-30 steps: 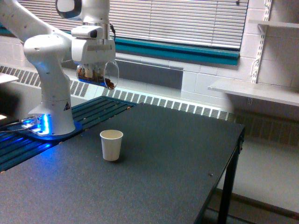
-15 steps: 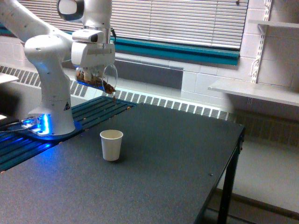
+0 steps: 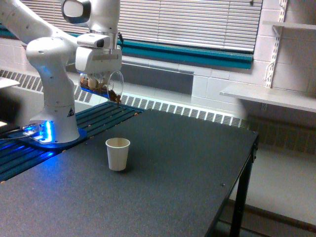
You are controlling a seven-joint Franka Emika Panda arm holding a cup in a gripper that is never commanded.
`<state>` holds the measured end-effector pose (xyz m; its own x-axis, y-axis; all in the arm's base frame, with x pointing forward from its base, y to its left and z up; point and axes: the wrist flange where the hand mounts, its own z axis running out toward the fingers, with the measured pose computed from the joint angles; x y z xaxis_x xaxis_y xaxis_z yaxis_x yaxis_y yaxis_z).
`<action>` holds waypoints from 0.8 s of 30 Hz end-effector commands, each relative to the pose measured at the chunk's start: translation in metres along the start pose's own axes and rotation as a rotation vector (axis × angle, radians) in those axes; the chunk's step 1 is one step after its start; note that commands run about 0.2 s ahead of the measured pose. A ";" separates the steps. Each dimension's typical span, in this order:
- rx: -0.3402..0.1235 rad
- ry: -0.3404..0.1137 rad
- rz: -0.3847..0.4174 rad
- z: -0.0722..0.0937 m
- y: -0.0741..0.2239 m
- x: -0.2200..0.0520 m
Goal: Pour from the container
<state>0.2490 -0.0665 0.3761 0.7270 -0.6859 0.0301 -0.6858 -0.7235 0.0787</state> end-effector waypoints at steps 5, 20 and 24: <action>-0.033 -0.018 0.001 0.011 -0.004 -0.004; -0.034 -0.023 0.017 0.012 -0.005 -0.004; -0.037 -0.023 0.021 0.012 -0.004 -0.005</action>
<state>0.2529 -0.0657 0.3733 0.7157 -0.6980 0.0226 -0.6966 -0.7112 0.0949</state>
